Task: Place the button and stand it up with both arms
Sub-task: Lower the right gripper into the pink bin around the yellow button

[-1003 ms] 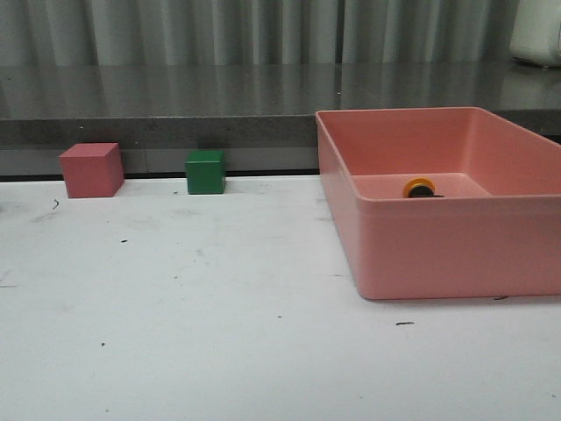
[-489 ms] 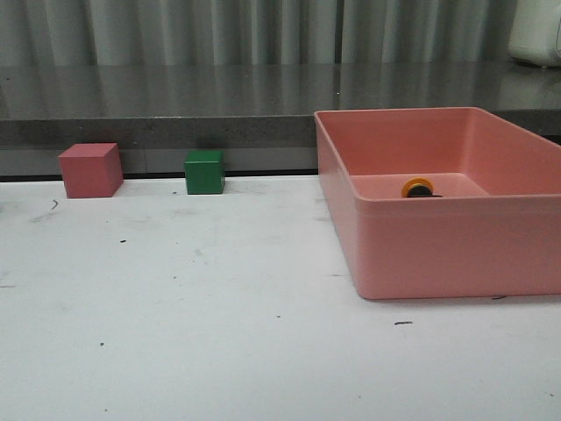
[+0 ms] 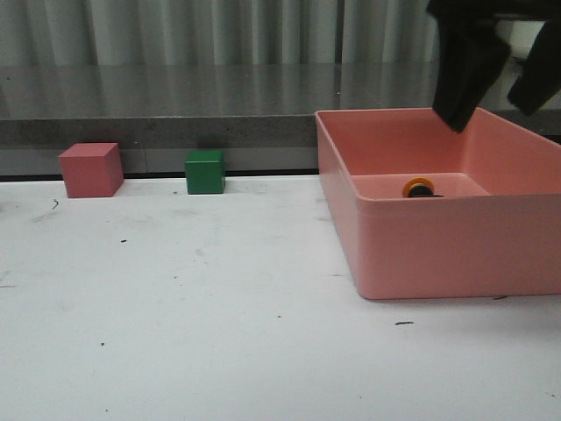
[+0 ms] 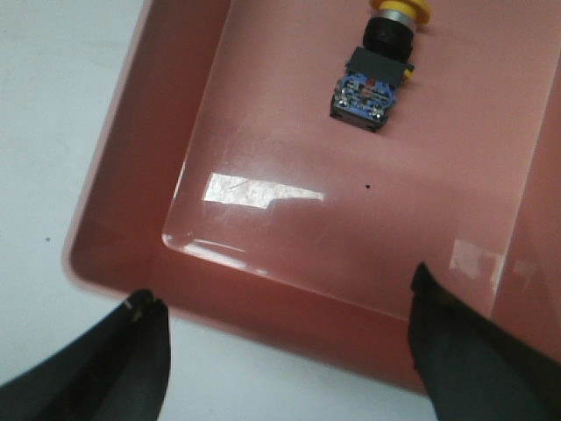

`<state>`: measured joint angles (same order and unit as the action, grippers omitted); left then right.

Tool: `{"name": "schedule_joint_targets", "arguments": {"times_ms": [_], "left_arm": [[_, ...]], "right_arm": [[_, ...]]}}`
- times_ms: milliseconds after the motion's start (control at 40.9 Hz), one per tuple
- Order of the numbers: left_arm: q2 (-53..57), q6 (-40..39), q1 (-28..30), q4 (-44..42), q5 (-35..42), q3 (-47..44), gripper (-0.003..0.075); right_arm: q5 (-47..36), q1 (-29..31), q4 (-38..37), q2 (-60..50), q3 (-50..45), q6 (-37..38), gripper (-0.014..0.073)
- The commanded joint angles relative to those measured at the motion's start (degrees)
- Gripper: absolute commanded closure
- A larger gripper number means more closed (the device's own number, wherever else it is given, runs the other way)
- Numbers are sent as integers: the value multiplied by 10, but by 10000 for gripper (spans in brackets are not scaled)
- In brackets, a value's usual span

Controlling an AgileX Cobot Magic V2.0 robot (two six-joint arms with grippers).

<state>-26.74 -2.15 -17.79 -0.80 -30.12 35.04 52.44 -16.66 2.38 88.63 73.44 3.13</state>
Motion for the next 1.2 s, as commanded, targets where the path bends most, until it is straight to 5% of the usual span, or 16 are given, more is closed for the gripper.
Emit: {"name": "schedule_joint_targets", "arguments": {"times_ms": [0, 367, 881, 1174], "left_arm": [[-7, 0, -4, 1, 43, 21, 154], [-7, 0, -4, 1, 46, 17, 154], [-7, 0, -4, 1, 47, 13, 154], [-7, 0, -4, 1, 47, 13, 154]], "right_arm": [[-7, 0, -24, 35, 57, 41, 13], [3, 30, -67, 204, 183, 139, 13], [6, 45, -63, 325, 288, 147, 15], [10, 46, -58, 336, 291, 152, 253]]}}
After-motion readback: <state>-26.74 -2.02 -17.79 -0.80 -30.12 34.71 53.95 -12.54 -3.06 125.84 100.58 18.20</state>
